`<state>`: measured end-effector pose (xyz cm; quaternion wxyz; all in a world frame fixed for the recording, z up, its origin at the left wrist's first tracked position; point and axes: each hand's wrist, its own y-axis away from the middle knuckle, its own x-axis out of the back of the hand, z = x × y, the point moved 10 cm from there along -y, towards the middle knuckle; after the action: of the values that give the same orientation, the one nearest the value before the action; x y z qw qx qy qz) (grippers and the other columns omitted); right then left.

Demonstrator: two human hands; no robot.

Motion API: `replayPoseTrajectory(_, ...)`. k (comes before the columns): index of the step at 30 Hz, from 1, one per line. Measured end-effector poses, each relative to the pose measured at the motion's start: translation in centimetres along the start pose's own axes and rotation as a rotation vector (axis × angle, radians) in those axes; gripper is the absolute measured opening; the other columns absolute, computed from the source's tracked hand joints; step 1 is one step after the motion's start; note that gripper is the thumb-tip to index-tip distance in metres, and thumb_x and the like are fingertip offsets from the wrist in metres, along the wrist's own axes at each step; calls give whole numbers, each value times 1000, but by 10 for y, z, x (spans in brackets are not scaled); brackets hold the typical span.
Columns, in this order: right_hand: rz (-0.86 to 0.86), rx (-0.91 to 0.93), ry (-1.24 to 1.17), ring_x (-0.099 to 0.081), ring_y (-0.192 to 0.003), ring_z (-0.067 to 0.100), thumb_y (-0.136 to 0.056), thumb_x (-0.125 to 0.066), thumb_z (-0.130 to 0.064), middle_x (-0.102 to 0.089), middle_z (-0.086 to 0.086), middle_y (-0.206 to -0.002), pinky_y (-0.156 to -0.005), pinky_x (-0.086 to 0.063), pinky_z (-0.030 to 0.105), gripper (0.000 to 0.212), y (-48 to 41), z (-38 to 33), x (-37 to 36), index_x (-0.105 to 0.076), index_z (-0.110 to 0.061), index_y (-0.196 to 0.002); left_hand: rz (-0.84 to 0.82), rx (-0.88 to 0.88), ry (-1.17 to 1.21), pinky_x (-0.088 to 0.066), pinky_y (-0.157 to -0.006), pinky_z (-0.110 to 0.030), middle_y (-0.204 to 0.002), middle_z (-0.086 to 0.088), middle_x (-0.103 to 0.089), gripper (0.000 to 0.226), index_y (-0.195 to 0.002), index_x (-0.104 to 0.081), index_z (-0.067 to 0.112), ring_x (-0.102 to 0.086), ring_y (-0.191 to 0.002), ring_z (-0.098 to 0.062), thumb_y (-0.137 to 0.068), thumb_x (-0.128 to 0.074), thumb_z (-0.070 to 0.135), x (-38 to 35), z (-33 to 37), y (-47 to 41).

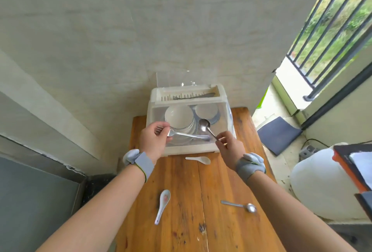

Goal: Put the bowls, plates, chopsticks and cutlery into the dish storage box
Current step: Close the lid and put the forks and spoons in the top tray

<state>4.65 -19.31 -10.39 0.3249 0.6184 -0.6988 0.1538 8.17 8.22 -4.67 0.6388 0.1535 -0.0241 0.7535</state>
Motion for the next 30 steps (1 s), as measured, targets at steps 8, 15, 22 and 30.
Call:
replayPoseTrajectory(8, 56, 70, -9, -59, -75, 18, -96, -56, -18, -65, -6, -90, -69, -43, 26, 12, -79, -44, 39, -59, -21, -107, 159, 158, 292, -59, -68, -20, -83, -6, -64, 8, -95, -67, 5, -70, -62, -14, -89, -63, 2, -12, 29, -73)
replayPoseTrajectory(15, 46, 30, -20, -61, -78, 18, -98, -54, -23, -66, -3, -96, -71, -46, 26, 19, -147, -22, 46, -59, -19, -115, 189, 265, 332, -56, -78, -30, -81, -4, -63, 8, -88, -64, 10, -69, -51, -9, -89, -61, 2, -62, 20, -152)
replayPoseTrajectory(22, 54, 31, -29, -60, -76, 14, -98, -53, -24, -65, -6, -93, -70, -46, 25, 19, -172, -7, 43, -59, -19, -115, 213, 308, 247, -60, -67, -29, -83, -9, -65, 10, -96, -63, 5, -69, -59, -19, -87, -64, 3, -101, 6, -191)
replayPoseTrajectory(30, 74, 58, -29, -57, -69, 9, -98, -53, -22, -68, -4, -93, -64, -42, 20, 19, -178, -5, 40, -60, -19, -115, 134, 97, -427, -46, -72, -24, -88, -4, -73, 17, -82, -75, 13, -66, -82, -23, -75, -81, 28, -91, 20, -223)
